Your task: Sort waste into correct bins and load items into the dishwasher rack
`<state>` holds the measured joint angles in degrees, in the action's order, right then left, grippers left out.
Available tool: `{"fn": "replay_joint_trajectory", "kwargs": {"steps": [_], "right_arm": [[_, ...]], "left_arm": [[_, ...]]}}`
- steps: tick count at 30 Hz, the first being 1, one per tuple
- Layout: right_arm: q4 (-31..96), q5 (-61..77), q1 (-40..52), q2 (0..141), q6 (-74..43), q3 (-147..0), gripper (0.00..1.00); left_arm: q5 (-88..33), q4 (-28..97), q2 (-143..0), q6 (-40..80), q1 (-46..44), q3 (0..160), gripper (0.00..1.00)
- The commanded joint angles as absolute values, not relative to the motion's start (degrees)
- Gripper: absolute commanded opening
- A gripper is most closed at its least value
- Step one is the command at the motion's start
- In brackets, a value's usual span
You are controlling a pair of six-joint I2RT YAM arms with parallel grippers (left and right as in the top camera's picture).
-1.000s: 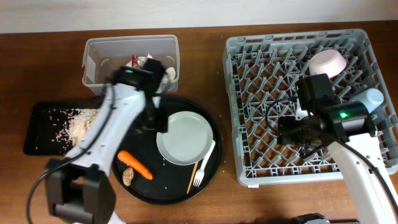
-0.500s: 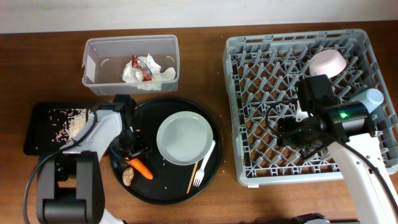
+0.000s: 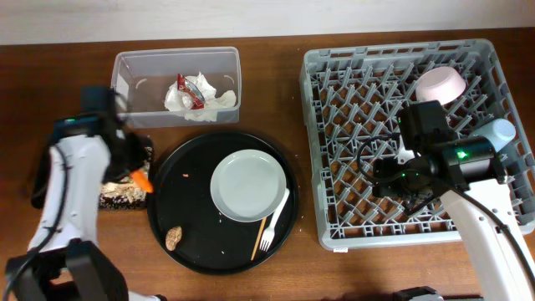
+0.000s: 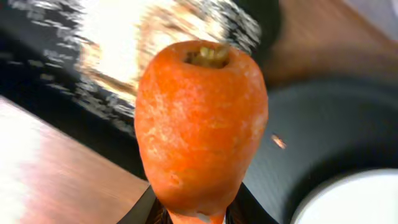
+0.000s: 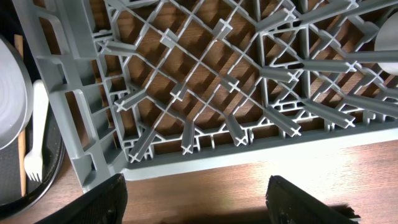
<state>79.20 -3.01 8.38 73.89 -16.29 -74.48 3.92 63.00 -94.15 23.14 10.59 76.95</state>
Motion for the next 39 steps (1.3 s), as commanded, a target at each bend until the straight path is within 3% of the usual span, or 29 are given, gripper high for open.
{"fn": "replay_joint_trajectory", "kwargs": {"steps": [1,5,15,17,19,21,26,28,30,32,37,39], "right_arm": [[79.57,-3.70,8.19,73.49,-16.38,-75.22,0.76],[79.75,-3.70,8.19,73.49,-16.38,-75.22,0.76],[79.77,-3.70,8.19,73.49,-16.38,-75.22,0.75],[79.79,-3.73,8.19,73.49,-16.38,-75.22,0.75],[79.79,-3.70,8.19,73.49,-16.38,-75.22,0.75],[79.88,-3.73,8.19,73.49,-16.38,-75.22,0.75],[80.16,-3.73,8.19,73.49,-16.36,-75.22,0.75],[80.16,-3.73,8.19,73.49,-16.38,-75.22,0.75],[80.16,-3.73,8.19,73.49,-16.38,-75.22,0.75],[80.16,-3.73,8.19,73.49,-16.38,-75.22,0.75],[80.31,-3.73,8.19,73.49,-16.38,-75.22,0.75],[80.51,-3.73,8.19,73.49,-16.38,-75.22,0.75]], "left_arm": [[5.41,59.48,-94.11,22.22,18.55,77.67,0.02],[5.39,53.58,-97.25,22.24,27.35,77.67,0.01],[5.89,48.10,-106.06,22.22,34.30,77.67,0.02],[5.87,48.25,-106.06,22.22,34.37,77.67,0.20],[5.89,48.71,-106.06,22.22,34.37,77.67,0.20],[5.87,49.98,-106.06,22.22,34.35,77.65,0.39],[5.58,51.35,-106.06,22.24,34.35,77.65,0.48],[-3.03,53.25,-105.95,22.22,33.91,77.67,0.48],[-10.98,55.40,-103.57,17.78,27.64,77.67,0.50],[-10.92,60.12,-101.97,13.45,17.85,77.67,0.61],[-1.89,69.67,-101.97,14.52,-5.34,68.69,0.61],[-1.63,69.73,-101.97,17.98,-8.29,62.46,0.61]]}}
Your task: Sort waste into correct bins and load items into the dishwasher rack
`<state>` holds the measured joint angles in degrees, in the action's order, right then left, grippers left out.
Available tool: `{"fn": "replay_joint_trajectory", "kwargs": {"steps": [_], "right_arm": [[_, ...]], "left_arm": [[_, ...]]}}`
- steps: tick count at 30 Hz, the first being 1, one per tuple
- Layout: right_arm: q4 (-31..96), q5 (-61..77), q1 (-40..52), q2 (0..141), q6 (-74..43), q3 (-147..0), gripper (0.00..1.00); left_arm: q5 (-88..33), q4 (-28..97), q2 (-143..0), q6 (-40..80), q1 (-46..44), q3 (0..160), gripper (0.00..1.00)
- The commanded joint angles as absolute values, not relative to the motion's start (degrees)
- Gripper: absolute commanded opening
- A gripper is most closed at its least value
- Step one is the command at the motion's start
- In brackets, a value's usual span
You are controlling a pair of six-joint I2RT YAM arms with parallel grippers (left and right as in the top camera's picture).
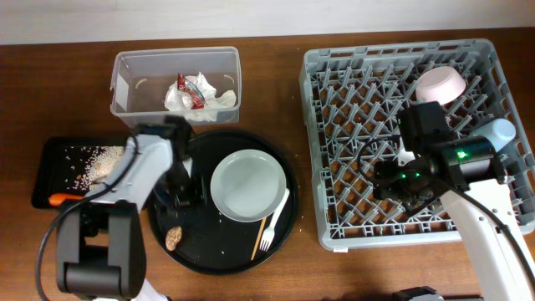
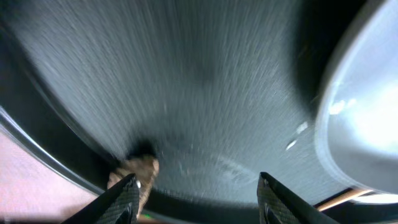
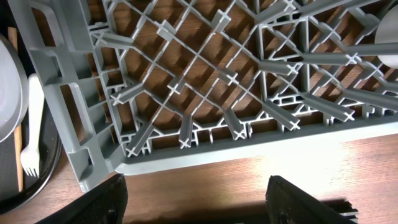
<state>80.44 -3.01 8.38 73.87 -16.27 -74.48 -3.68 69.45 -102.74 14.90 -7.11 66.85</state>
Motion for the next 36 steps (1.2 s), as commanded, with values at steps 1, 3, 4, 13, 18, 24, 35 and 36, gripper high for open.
{"fn": "replay_joint_trajectory", "kwargs": {"steps": [1,3,4,13,18,24,35,36], "right_arm": [[80.64,-3.73,8.19,73.49,-16.36,-75.22,0.75],[80.62,-3.73,8.19,73.49,-16.38,-75.22,0.75],[80.62,-3.73,8.19,73.49,-16.38,-75.22,0.75],[80.64,-3.73,8.19,73.49,-16.38,-75.22,0.75],[80.62,-3.70,8.19,73.49,-16.40,-75.22,0.75],[80.62,-3.70,8.19,73.49,-16.38,-75.22,0.75],[80.62,-3.73,8.19,73.49,-16.38,-75.22,0.75],[80.62,-3.73,8.19,73.49,-16.38,-75.22,0.75]], "left_arm": [[-1.52,69.73,-101.97,19.22,-8.36,60.29,0.61],[2.07,68.62,-101.97,21.23,-8.36,57.71,0.61],[2.85,68.01,-101.97,21.23,-8.36,57.67,0.61],[0.86,73.76,-101.97,21.19,-8.38,57.67,0.40],[-0.89,71.59,-101.97,21.21,-8.64,56.88,0.22],[-1.06,70.52,-101.97,21.21,-9.39,54.52,0.23],[-1.23,74.72,-101.97,20.69,-8.82,63.92,0.00],[-1.04,75.57,-101.97,19.66,-8.40,65.73,0.00]]}}
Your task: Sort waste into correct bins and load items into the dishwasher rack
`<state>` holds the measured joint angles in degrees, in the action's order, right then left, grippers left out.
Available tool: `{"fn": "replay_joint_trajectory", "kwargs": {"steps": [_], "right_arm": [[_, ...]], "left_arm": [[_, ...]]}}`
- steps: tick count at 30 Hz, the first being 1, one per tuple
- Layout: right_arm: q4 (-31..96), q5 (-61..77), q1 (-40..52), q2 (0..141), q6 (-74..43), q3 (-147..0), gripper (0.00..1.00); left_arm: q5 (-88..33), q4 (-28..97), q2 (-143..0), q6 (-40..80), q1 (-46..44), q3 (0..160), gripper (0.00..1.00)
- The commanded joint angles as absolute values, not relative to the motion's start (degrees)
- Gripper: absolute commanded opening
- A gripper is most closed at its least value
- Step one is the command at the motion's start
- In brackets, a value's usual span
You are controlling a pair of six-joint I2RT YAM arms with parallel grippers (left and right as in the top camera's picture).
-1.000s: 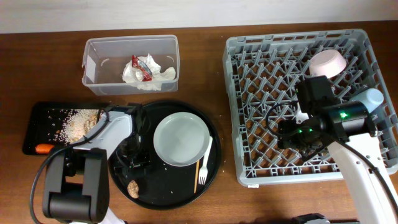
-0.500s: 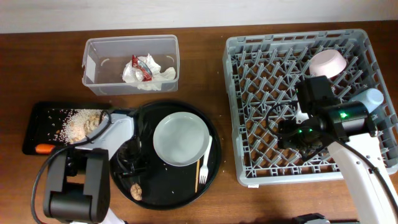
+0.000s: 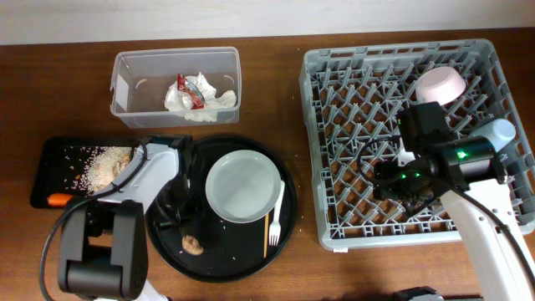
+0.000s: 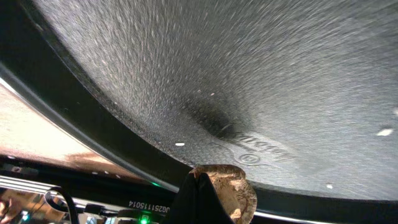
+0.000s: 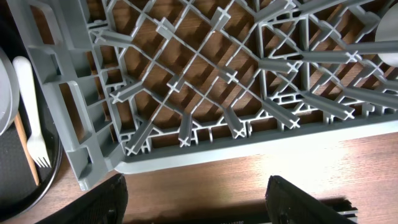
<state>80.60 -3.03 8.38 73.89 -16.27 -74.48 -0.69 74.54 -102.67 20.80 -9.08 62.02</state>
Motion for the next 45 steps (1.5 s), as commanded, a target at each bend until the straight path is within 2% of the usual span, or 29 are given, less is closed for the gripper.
{"fn": "replay_joint_trajectory", "kwargs": {"steps": [1,10,13,16,21,24,26,27,30,31,34,35,37,38,40,45], "right_arm": [[80.62,-3.73,8.19,73.49,-16.38,-75.22,0.75],[80.62,-3.70,8.19,73.49,-16.38,-75.22,0.75],[80.60,-3.70,8.19,73.49,-16.40,-75.22,0.75],[80.27,-3.70,8.19,73.49,-16.40,-75.22,0.75],[80.16,-3.70,8.19,73.49,-16.40,-75.22,0.75],[80.16,-3.70,8.19,73.49,-16.40,-75.22,0.75],[80.16,-3.70,8.19,73.49,-16.38,-75.22,0.75],[80.16,-3.70,8.19,73.49,-16.40,-75.22,0.75],[80.14,-3.68,8.19,73.49,-16.40,-75.22,0.76],[80.14,-3.07,8.19,73.49,-16.40,-75.22,0.82],[79.68,-0.60,8.19,73.49,-16.29,-75.22,0.96],[79.50,0.64,8.19,73.49,-15.14,-75.22,0.98],[77.45,11.11,8.25,73.49,-7.60,-75.22,0.99],[75.50,19.40,8.78,73.49,-3.16,-75.22,0.98],[72.12,19.20,14.87,73.56,-3.31,-75.22,0.95],[57.76,9.78,34.61,81.06,-11.46,-75.24,0.93]], "left_arm": [[-0.12,75.99,-101.95,19.68,-7.66,67.11,0.00],[1.32,75.02,-101.95,15.31,9.26,82.06,0.00],[1.30,67.79,-101.97,15.38,18.94,82.91,0.00],[1.32,59.68,-101.97,15.35,24.84,82.89,0.00],[6.48,52.23,-102.39,15.35,30.02,82.87,0.01],[6.48,52.07,-102.41,15.33,30.15,82.87,0.13],[6.48,52.21,-102.41,15.33,30.15,82.87,0.29],[6.17,52.75,-102.41,15.35,30.15,82.87,0.34],[-2.98,53.63,-102.04,15.22,29.71,82.89,0.44],[-7.38,53.95,-101.19,12.38,27.88,82.89,0.50],[-7.73,59.57,-99.92,9.21,17.76,82.87,0.60],[-7.70,62.02,-99.94,8.99,14.90,82.87,0.61],[-5.93,66.85,-99.94,8.62,8.97,82.87,0.62],[-2.17,70.81,-99.94,8.67,5.10,82.83,0.66],[-1.65,75.99,-99.94,8.67,0.19,82.61,0.73],[0.89,77.60,-99.94,9.34,-1.34,82.56,0.76]]}}
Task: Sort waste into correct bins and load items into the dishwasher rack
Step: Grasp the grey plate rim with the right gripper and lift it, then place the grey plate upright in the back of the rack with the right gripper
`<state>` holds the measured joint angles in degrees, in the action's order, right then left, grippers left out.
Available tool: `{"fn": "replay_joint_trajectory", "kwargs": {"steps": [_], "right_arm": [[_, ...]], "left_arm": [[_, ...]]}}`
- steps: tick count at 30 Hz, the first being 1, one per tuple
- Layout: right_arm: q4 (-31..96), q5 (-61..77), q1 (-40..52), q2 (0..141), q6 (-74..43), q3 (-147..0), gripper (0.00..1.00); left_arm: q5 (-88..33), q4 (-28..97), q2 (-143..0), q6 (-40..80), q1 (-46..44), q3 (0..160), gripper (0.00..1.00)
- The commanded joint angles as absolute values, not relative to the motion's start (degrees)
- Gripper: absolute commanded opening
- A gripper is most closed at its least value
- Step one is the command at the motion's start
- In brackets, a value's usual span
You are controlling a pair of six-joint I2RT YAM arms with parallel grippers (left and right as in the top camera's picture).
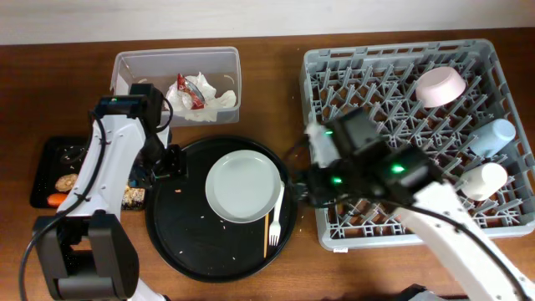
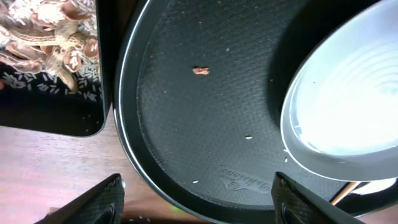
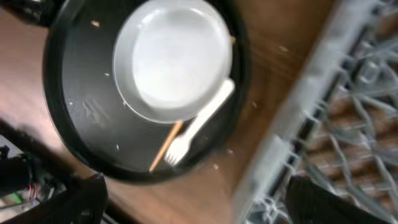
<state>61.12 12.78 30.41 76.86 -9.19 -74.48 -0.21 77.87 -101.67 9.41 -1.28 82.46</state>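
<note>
A white plate (image 1: 242, 186) lies on the round black tray (image 1: 171, 238), with a white fork (image 1: 276, 219) and a wooden stick (image 1: 267, 230) at its right. My left gripper (image 1: 163, 163) hangs open and empty over the tray's left rim; the left wrist view shows the left gripper (image 2: 199, 208) with tray (image 2: 205, 124) and plate (image 2: 342, 106) below. My right gripper (image 1: 305, 188) is open and empty between tray and grey rack (image 1: 401, 226). In the blurred right wrist view the right gripper (image 3: 199, 205) is above plate (image 3: 171, 59) and fork (image 3: 199, 124).
The black rectangular waste tray (image 1: 42, 196) at the left holds rice, a carrot (image 1: 57, 200) and a brown food lump (image 1: 67, 181). A clear bin (image 1: 134, 63) with wrappers stands behind. The rack holds a pink bowl (image 1: 440, 84) and two cups (image 1: 493, 132).
My left gripper was shut on a brown food lump on the round tray; now it is open and the lump lies in the waste tray. The right arm has moved left, off the rack.
First my left gripper held a carrot over the rectangular waste tray. Then the carrot lay in that tray and the gripper was open over a brown lump on the round tray. It then shut on the lump, which now lies in the waste tray.
</note>
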Motion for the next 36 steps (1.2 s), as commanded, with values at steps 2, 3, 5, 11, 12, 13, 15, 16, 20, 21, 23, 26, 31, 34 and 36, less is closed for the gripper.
{"fn": "replay_joint_trajectory", "kwargs": {"steps": [2,3,5,11,12,13,15,16,20,21,23,26,31,34,36], "right_arm": [[52.73,8.27,36.71,88.03,-14.28,-75.24,0.89],[50.83,8.08,36.75,91.05,-15.84,-75.24,0.86],[47.57,4.36,36.75,97.23,-20.47,-75.24,0.80],[43.40,4.86,36.80,110.19,-24.97,-75.22,0.75],[43.20,4.47,36.80,110.93,-24.99,-75.22,0.71],[42.74,4.23,36.80,111.57,-24.99,-75.22,0.65],[41.71,4.29,36.80,112.64,-25.02,-75.22,0.59],[41.41,4.27,36.80,112.95,-24.99,-75.22,0.54],[40.86,4.29,36.80,113.03,-24.99,-75.22,0.37],[40.88,4.32,36.80,113.03,-24.99,-75.22,0.33],[40.88,4.45,36.80,112.97,-24.99,-75.24,0.20],[40.99,4.43,36.75,112.73,-24.97,-75.75,0.09],[43.90,3.14,36.73,108.03,-24.93,-79.90,0.04],[54.02,-8.58,36.25,101.19,-24.95,-87.83,0.04],[58.17,-16.10,35.05,96.86,-24.93,-91.44,0.04]], "left_arm": [[0.89,77.45,-99.94,9.34,-1.34,82.56,0.77],[0.89,77.38,-99.94,9.37,-1.34,82.54,0.77],[0.89,77.01,-99.94,9.37,-1.34,82.56,0.77],[0.86,76.97,-99.94,9.37,-1.34,82.54,0.77],[0.86,76.99,-99.94,9.37,-1.34,82.56,0.77],[0.86,76.99,-99.94,9.37,-1.34,82.56,0.77],[0.86,76.97,-99.94,9.37,-1.34,82.56,0.77],[0.86,76.97,-99.94,9.37,-1.34,82.56,0.77],[0.86,76.97,-99.94,9.37,-1.34,82.56,0.77],[0.86,76.97,-99.94,9.37,-1.34,82.56,0.77],[0.86,76.99,-99.94,9.37,-1.34,82.56,0.77],[0.86,76.99,-99.94,9.37,-1.34,82.56,0.77],[0.89,76.99,-99.94,9.34,-1.34,82.56,0.77],[0.89,76.99,-99.94,9.34,-1.34,82.54,0.77],[0.89,76.99,-99.94,9.34,-1.34,82.56,0.77]]}}
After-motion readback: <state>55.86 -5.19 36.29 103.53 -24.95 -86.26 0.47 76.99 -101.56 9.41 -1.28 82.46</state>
